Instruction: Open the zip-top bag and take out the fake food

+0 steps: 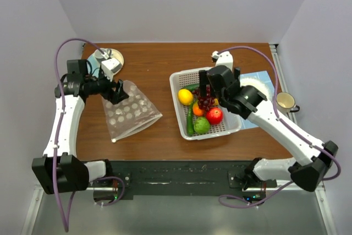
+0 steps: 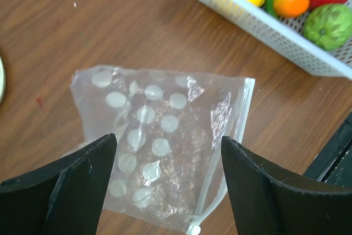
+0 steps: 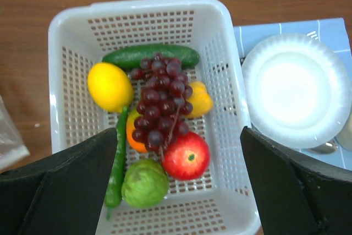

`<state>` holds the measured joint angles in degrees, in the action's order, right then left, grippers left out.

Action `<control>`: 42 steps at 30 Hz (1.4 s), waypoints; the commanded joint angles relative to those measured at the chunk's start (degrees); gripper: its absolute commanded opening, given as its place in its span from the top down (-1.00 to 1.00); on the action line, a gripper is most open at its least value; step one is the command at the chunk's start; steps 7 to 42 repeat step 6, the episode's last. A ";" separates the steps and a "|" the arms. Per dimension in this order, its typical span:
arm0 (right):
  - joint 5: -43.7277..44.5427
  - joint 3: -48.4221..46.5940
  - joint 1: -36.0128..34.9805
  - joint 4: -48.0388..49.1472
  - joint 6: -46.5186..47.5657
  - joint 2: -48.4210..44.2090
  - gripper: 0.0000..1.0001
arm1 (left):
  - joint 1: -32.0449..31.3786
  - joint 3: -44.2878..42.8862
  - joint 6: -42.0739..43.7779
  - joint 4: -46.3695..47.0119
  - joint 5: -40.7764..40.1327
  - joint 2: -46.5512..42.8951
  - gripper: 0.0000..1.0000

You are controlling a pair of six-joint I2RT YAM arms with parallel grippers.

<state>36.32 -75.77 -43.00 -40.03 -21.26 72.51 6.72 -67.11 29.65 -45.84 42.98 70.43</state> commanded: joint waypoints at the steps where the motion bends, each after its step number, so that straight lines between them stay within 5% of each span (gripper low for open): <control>1: -2.92 2.55 0.20 -2.06 0.60 -4.13 -0.97 | -0.13 -3.02 -4.16 -1.70 4.56 -2.14 -0.65; 42: -3.44 3.60 0.29 -2.42 0.78 -5.45 -0.97 | -0.13 -3.11 -5.48 -1.79 5.36 -3.11 -0.76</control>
